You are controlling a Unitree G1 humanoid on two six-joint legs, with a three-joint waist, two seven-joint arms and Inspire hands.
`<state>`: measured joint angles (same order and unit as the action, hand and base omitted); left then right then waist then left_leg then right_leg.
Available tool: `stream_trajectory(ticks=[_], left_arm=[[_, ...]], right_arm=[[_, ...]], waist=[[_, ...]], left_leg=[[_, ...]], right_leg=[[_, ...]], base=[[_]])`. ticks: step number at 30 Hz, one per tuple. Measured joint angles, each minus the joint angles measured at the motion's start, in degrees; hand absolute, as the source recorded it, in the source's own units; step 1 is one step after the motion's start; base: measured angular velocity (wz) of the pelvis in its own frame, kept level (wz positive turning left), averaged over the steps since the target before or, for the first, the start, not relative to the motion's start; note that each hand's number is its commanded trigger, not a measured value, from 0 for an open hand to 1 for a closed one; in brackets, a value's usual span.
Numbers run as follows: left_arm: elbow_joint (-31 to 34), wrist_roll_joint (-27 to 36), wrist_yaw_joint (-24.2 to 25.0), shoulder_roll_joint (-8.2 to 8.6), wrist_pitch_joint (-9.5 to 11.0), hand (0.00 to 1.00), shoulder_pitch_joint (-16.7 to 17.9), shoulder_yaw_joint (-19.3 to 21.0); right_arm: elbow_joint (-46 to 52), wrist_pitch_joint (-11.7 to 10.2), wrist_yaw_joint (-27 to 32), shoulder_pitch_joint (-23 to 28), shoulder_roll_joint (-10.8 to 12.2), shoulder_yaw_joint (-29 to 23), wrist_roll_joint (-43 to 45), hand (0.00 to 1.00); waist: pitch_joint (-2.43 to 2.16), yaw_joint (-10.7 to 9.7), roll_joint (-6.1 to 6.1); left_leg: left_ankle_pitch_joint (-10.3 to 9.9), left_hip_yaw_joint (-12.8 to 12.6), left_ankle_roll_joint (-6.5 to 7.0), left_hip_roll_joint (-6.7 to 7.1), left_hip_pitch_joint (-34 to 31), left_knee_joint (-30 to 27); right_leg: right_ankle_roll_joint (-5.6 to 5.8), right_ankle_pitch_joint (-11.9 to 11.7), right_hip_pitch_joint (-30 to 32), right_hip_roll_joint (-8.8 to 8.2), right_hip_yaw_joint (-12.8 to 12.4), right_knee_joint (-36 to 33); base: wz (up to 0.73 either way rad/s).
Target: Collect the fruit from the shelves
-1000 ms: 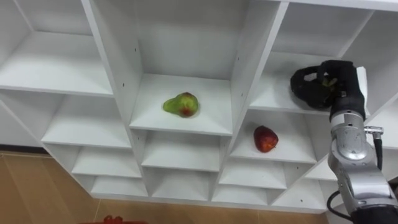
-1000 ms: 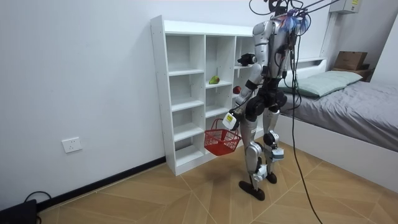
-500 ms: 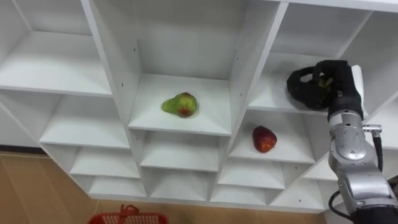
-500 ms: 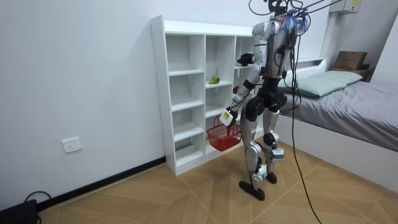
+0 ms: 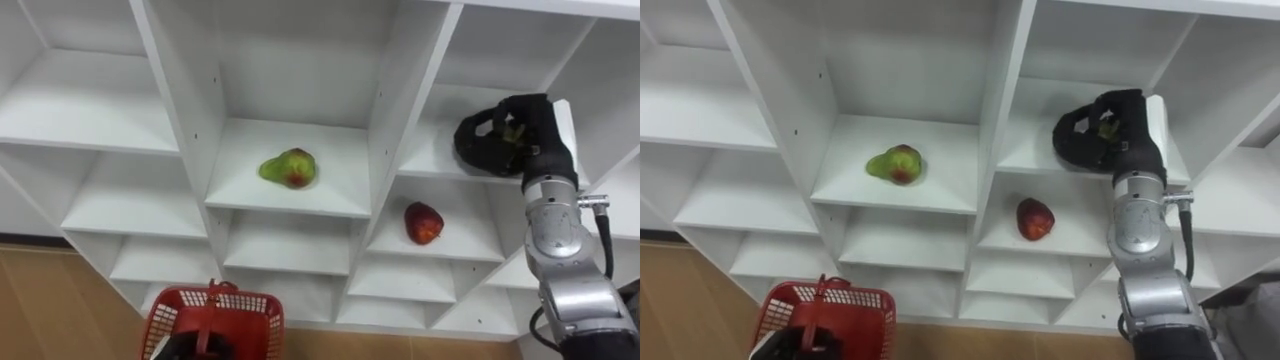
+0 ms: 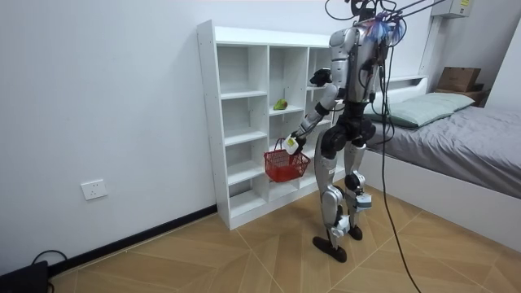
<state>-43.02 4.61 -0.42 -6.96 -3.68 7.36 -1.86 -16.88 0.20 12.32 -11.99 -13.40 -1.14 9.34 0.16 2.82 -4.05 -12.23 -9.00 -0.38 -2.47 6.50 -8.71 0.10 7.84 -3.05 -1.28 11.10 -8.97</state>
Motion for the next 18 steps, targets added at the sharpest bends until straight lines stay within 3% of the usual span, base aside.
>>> stream_trajectory(ticks=[7,11,18], left_arm=[[2.1,2.4,3.3,1.1,0.5,1.0,-1.2,-1.8],[3.1,2.7,3.6,1.24,0.4,1.0,-1.4,-3.9],[10.4,2.7,4.3,1.88,0.2,1.0,-1.5,-5.3]], right_arm=[[3.1,0.0,-2.2,0.5,0.1,1.7,0.5,1.0],[7.0,0.0,-2.8,3.5,0.2,2.4,0.5,1.0],[9.4,0.3,-3.8,5.7,1.5,2.7,0.2,1.0]], waist=[[-0.01,-1.2,-0.07],[-0.01,-1.6,-0.06],[-0.03,-2.6,-0.02]], left_leg=[[0.0,-0.3,0.0,0.0,0.1,0.0],[0.0,-0.2,0.0,-0.04,0.0,0.0],[0.0,-0.5,0.0,0.01,0.0,0.0]], right_leg=[[0.0,0.0,0.1,0.03,-0.4,0.0],[0.0,0.0,0.2,-0.04,-0.1,0.0],[0.0,0.0,0.3,-0.12,-0.1,-0.1]], base=[[-0.02],[0.02],[0.0]])
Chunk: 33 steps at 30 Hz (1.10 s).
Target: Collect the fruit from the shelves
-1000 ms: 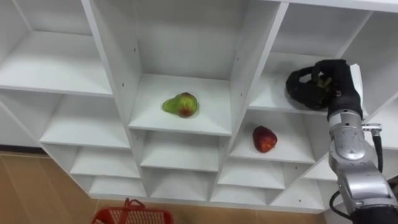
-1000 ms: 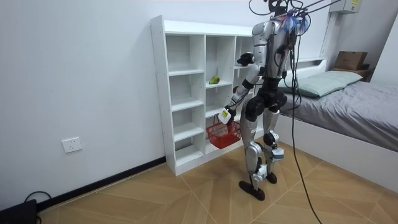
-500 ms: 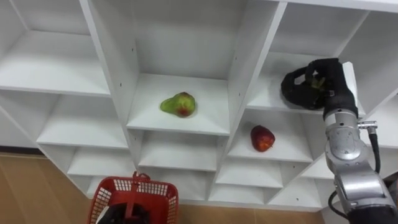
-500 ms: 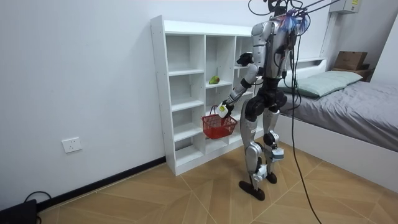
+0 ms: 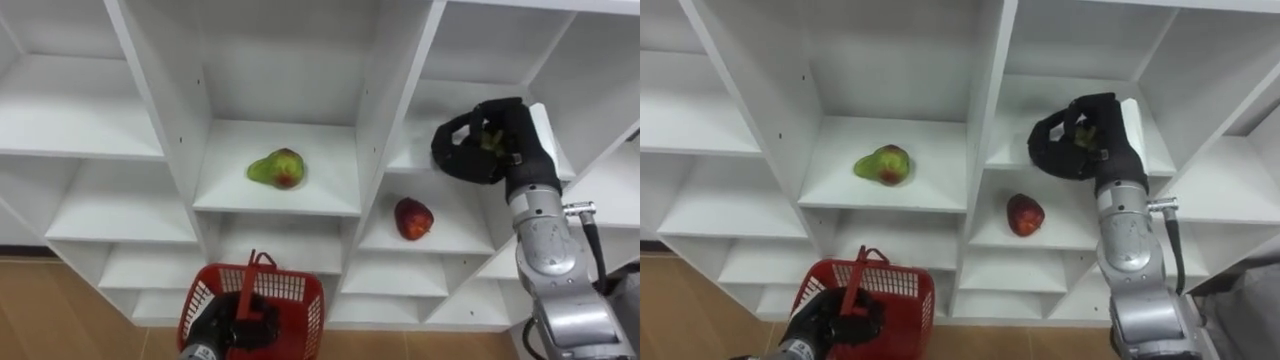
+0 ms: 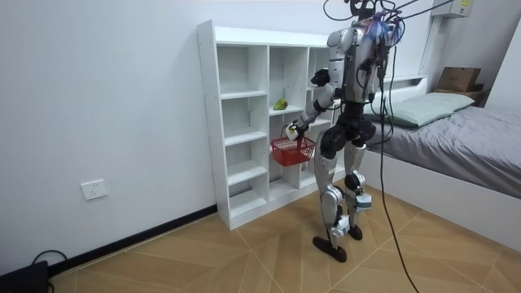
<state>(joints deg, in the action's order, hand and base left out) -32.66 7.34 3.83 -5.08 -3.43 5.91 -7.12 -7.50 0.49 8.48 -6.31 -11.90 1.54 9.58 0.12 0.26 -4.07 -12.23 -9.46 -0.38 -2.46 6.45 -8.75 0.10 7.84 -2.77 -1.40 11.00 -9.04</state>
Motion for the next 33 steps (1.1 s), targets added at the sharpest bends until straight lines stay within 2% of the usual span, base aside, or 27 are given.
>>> stream_trajectory(ticks=[4,14,18,23,26,33], left_arm=[[1.7,1.9,1.6,-0.13,-0.4,1.0,0.0,-1.1],[2.1,2.3,4.7,0.0,-0.5,1.0,0.0,-2.7],[2.1,2.6,5.3,0.07,-0.5,1.0,0.0,-2.7],[2.1,6.9,5.7,-0.15,-0.8,1.0,0.0,-3.3],[2.1,7.1,5.9,-0.02,-0.8,1.0,0.0,-3.6],[2.1,8.3,5.9,0.01,-1.3,1.0,0.0,-3.9]], right_arm=[[3.7,1.6,-1.7,0.8,0.5,-0.1,0.1,1.0],[7.1,2.1,-4.4,1.2,2.2,-0.1,0.3,1.0],[7.1,2.2,-5.8,2.0,2.9,-0.1,0.4,1.0],[7.9,3.1,-7.1,2.1,3.6,0.1,0.5,1.0],[8.5,3.4,-8.2,2.2,3.7,0.1,0.0,1.0],[10.5,3.4,-8.8,3.3,3.7,0.9,-1.0,1.0]], waist=[[-0.08,-1.2,0.12],[-0.24,-3.3,0.37],[-0.24,-3.3,0.38],[-0.26,-3.2,0.42],[-0.27,-3.1,0.4],[-0.27,-3.0,0.38]], left_leg=[[0.0,0.1,0.0,0.0,-0.2,-0.1],[0.0,0.0,0.0,-0.08,-0.1,-0.1],[0.0,0.0,0.0,-0.11,0.1,-0.1],[0.0,-1.3,0.0,-0.22,-0.1,-0.1],[0.0,-1.8,0.0,-0.26,-0.1,-0.1],[0.0,-2.9,0.0,-0.36,0.0,0.0]], right_leg=[[0.0,0.0,0.0,0.01,0.1,0.1],[-0.01,0.0,0.0,0.16,-0.1,0.1],[-0.03,0.0,0.0,0.19,-0.2,-0.2],[-0.12,-0.2,1.0,0.38,-1.7,-0.8],[-0.12,-0.2,1.3,0.58,-2.9,-0.9],[-0.18,-0.2,1.8,0.71,-3.5,-1.0]], base=[[0.01],[0.0],[-0.01],[-0.11],[-0.11],[-0.08]])
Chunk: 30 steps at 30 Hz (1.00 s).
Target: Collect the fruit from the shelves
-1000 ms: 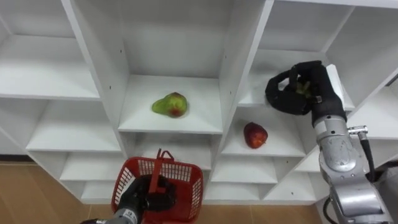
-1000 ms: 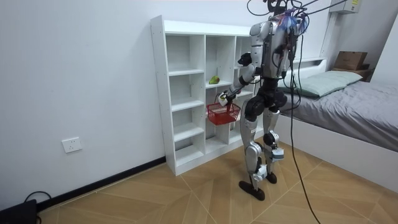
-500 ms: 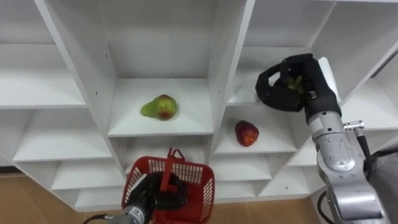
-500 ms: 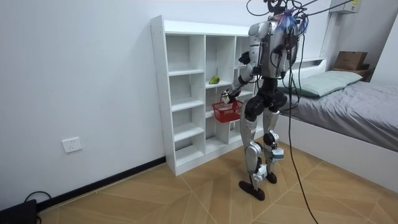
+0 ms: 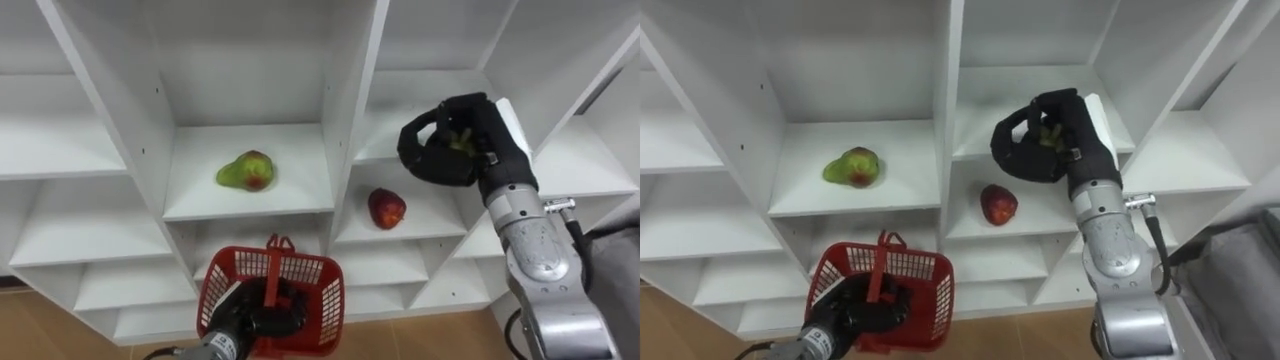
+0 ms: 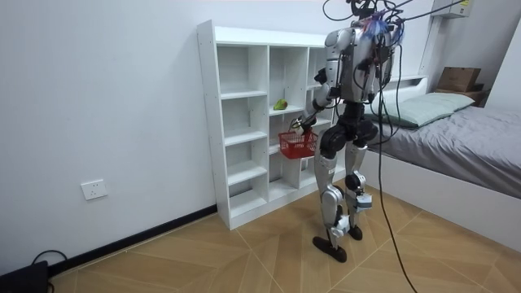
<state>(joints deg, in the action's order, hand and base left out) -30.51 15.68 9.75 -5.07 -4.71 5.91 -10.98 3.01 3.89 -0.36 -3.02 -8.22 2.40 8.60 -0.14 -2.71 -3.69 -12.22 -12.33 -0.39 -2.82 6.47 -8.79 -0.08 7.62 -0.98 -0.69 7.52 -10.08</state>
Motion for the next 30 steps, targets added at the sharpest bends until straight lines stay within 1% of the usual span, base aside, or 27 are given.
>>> stream_trajectory(ticks=[2,5,10,15,19,20,27,28,30], left_arm=[[0.0,0.0,0.0,0.1,0.0,1.0,0.0,0.0],[0.0,0.0,0.0,0.15,0.0,1.0,0.0,0.0],[0.0,0.0,-0.1,0.07,0.0,1.0,0.0,-0.3],[0.0,0.0,-0.1,0.0,0.0,1.0,0.0,-0.7],[0.1,0.2,-0.1,-0.02,0.0,1.0,0.0,-1.0],[0.1,0.3,-0.1,-0.14,0.0,1.0,0.0,-1.1],[0.1,0.4,-0.1,-0.1,0.0,1.0,0.0,-1.6],[0.1,0.4,-0.2,-0.1,0.0,1.0,0.0,-1.6],[0.4,0.3,-0.2,-0.06,0.0,1.0,0.0,-1.6]], right_arm=[[0.6,0.1,-0.8,0.3,0.0,1.0,0.5,1.0],[2.3,0.3,-2.9,2.1,0.1,1.9,0.4,1.0],[2.3,1.0,-4.9,2.4,0.1,3.1,0.5,1.0],[2.3,1.0,-6.9,2.6,0.1,3.1,0.7,1.0],[2.7,1.1,-8.7,3.8,0.3,3.3,1.7,1.0],[2.7,1.1,-9.0,4.1,0.4,3.7,1.7,1.0],[2.7,1.4,-11.2,7.5,1.0,6.8,1.7,1.0],[2.7,1.8,-11.3,7.7,0.9,7.6,1.7,1.0],[2.7,2.1,-11.8,7.7,1.0,8.3,1.7,1.0]], waist=[[-0.01,0.0,-0.02],[-0.03,0.1,-0.07],[0.02,0.0,-0.13],[0.11,0.0,-0.26],[0.14,0.1,-0.25],[0.2,0.6,-0.13],[0.44,1.6,0.33],[0.43,1.6,0.42],[0.31,1.6,0.54]], left_leg=[[0.0,-0.1,0.0,-0.02,0.1,0.0],[0.0,-0.1,0.0,-0.03,0.1,0.1],[0.0,-0.1,0.0,-0.03,0.1,0.1],[0.0,-0.1,0.0,-0.02,0.1,0.1],[0.0,-0.2,0.0,-0.02,-0.1,0.1],[0.0,-0.2,0.0,-0.02,-0.1,0.1],[0.0,-0.2,-0.01,-0.03,-0.3,0.1],[0.0,-0.2,-0.01,-0.03,-0.5,0.1],[0.0,-0.1,-0.01,-0.07,-0.9,0.1]], right_leg=[[0.0,0.0,0.0,0.03,-0.1,0.0],[0.0,0.0,-0.1,0.03,-0.1,0.0],[0.0,0.0,-0.1,0.05,-0.4,0.0],[0.0,0.0,-0.1,0.05,-0.4,0.1],[0.03,0.0,0.0,0.11,-0.6,0.2],[0.03,0.0,-0.1,0.1,-0.5,0.2],[0.03,0.0,0.1,0.05,-0.1,0.3],[0.03,0.0,0.2,0.03,0.1,0.3],[0.01,-0.1,0.7,0.02,0.2,0.2]], base=[[-0.02],[0.0],[0.0],[0.0],[0.0],[0.0],[0.01],[0.04],[0.0]])
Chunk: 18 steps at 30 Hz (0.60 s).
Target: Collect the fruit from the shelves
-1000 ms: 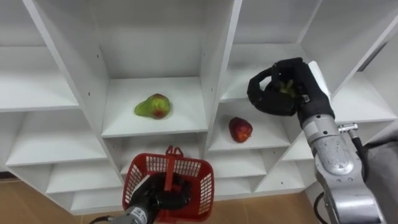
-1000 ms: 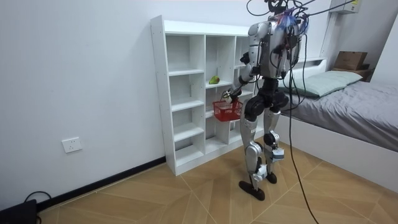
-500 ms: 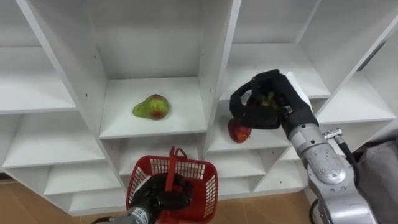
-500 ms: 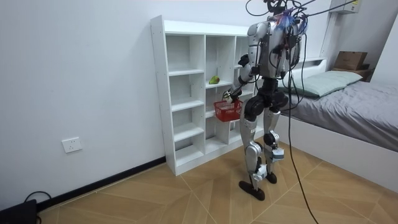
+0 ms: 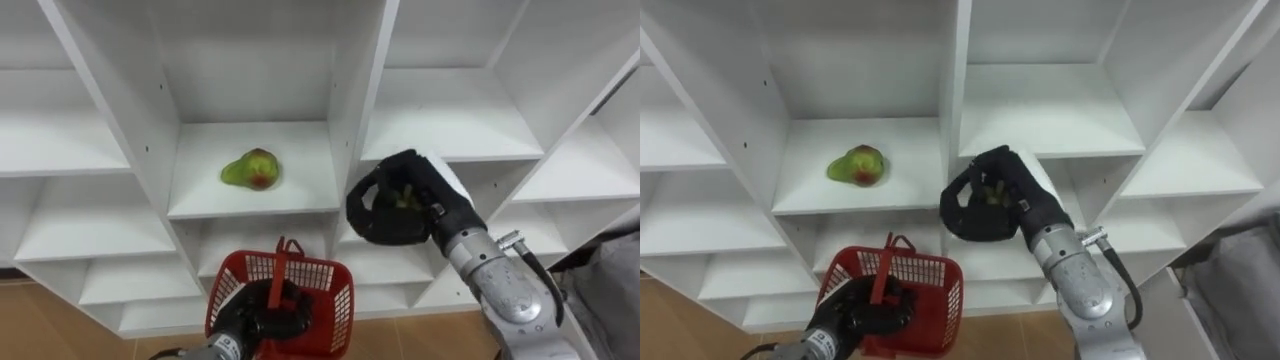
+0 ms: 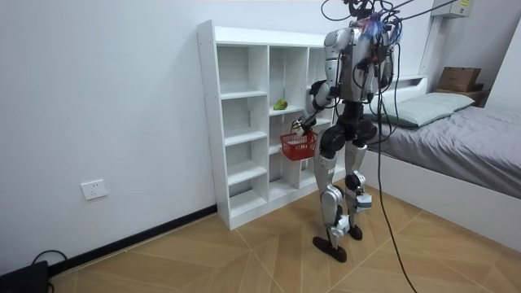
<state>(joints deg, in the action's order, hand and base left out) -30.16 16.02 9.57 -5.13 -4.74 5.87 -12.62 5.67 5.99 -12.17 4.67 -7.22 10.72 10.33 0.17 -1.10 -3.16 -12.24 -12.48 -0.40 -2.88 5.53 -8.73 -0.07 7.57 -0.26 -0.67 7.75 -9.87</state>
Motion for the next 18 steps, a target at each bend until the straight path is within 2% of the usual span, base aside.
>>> stream_trajectory(ticks=[8,12,18], left_arm=[[2.7,0.0,0.0,0.07,-0.2,1.0,0.0,-0.7],[2.8,0.0,0.0,0.1,-0.3,1.0,-0.1,-1.4],[3.2,-0.2,0.0,0.15,-1.6,1.0,-0.1,-1.9]], right_arm=[[-0.7,1.6,-1.8,1.2,0.0,2.2,1.5,1.0],[-0.9,1.7,-2.2,1.2,0.0,2.2,1.5,1.0],[-3.6,3.0,-4.6,1.4,0.0,3.7,1.6,1.0]], waist=[[0.08,-0.1,0.18],[0.12,-0.1,0.3],[0.12,0.0,0.3]], left_leg=[[0.0,0.0,-0.01,-0.23,-0.3,0.0],[0.0,0.0,-0.02,-0.27,-1.0,0.0],[0.0,-0.1,-0.03,-0.29,-1.2,0.0]], right_leg=[[-0.17,-0.1,0.4,0.14,0.1,-0.1],[-0.22,-0.1,0.8,0.18,0.1,-0.3],[-0.23,-0.1,1.5,0.18,0.1,-0.8]], base=[[0.0],[0.0],[0.0]])
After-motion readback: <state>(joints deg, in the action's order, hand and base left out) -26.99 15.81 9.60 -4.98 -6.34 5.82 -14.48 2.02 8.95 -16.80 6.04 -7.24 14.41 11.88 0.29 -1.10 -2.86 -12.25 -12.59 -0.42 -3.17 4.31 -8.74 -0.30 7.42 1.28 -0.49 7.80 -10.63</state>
